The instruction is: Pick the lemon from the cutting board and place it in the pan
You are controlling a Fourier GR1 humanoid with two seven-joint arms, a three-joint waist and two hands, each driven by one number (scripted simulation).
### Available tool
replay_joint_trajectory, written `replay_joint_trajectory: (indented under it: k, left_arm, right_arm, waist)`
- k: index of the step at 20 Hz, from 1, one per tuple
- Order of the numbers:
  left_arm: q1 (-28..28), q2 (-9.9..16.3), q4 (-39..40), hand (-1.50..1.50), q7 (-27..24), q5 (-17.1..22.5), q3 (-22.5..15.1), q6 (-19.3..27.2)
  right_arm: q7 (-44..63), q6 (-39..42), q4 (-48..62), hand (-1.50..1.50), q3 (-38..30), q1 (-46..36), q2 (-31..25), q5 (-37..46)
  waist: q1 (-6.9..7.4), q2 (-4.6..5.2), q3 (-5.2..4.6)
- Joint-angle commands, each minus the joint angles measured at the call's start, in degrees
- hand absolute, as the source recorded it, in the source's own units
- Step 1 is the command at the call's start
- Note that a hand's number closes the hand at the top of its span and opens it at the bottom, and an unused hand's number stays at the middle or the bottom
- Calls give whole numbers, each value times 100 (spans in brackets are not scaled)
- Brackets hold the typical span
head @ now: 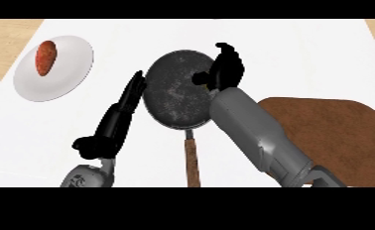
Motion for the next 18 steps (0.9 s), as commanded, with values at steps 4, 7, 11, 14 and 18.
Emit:
replay_joint_trajectory:
  k: [4, 7, 11, 14, 18]
  left_arm:
    - [60, 61, -218, 0, 164, 48, 61, -37]
    - [-100, 45, -63, 0, 209, 12, 134, 0]
    - [74, 170, 20, 0, 16, 148, 387, -92]
    - [490, -61, 9, 0, -310, -113, 120, 140]
    - [455, 96, -396, 0, 146, -9, 284, 124]
  right_arm:
    - [-1246, -930, 83, -150, -147, -35, -1, -667]
    - [-1531, -1652, -194, -150, -108, 223, -2, -761]
    - [-1845, -1714, -675, -150, -247, 338, -2, -1288]
    - [-2203, -2054, -1633, -150, 70, 1042, -2, -1535]
    - [-2778, -1899, -2911, -150, 438, 1991, -2, -1975]
  waist:
    - [-48, -31, 3]
    - [-191, -63, 1]
    - [-316, -113, -5]
    - [-427, -160, -5]
    - [-540, -187, -3]
